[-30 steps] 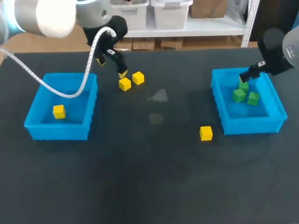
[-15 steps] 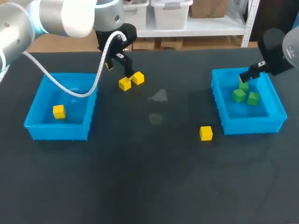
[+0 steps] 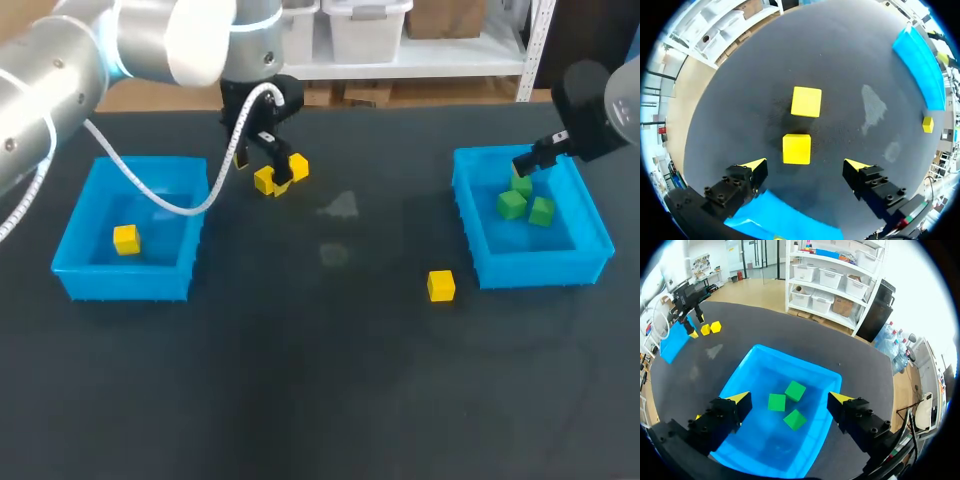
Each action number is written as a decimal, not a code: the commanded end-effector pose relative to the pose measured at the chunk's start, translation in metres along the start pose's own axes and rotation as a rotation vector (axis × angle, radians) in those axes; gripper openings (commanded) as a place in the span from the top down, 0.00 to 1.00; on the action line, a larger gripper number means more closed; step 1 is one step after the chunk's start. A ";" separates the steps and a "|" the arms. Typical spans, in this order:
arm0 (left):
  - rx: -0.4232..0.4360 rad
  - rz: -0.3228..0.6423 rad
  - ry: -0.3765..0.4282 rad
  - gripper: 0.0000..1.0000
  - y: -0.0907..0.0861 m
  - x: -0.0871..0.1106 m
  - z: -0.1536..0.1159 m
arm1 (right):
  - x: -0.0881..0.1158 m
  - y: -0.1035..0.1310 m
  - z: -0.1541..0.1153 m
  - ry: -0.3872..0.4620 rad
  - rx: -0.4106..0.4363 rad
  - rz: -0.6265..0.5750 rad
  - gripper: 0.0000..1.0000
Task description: Put the green cubes in the right bin and the yellow cubes in the left bin.
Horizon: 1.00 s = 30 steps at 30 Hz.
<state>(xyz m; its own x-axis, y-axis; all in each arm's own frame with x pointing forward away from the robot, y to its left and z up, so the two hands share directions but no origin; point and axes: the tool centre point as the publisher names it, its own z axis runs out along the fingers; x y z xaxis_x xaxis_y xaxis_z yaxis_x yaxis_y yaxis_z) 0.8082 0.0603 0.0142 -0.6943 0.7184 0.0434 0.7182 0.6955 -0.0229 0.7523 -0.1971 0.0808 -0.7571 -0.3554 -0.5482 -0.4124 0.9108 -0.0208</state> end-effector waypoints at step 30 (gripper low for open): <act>-0.003 -0.066 0.030 1.00 0.006 -0.011 0.014 | 0.001 0.001 -0.001 -0.003 0.004 0.001 0.00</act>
<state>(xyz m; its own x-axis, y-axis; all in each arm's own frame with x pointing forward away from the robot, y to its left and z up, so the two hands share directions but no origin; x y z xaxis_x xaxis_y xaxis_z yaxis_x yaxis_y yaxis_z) 0.8191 0.0565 -0.0051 -0.7351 0.6739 0.0743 0.6749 0.7378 -0.0149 0.7523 -0.1971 0.0808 -0.7571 -0.3554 -0.5482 -0.4124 0.9107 -0.0208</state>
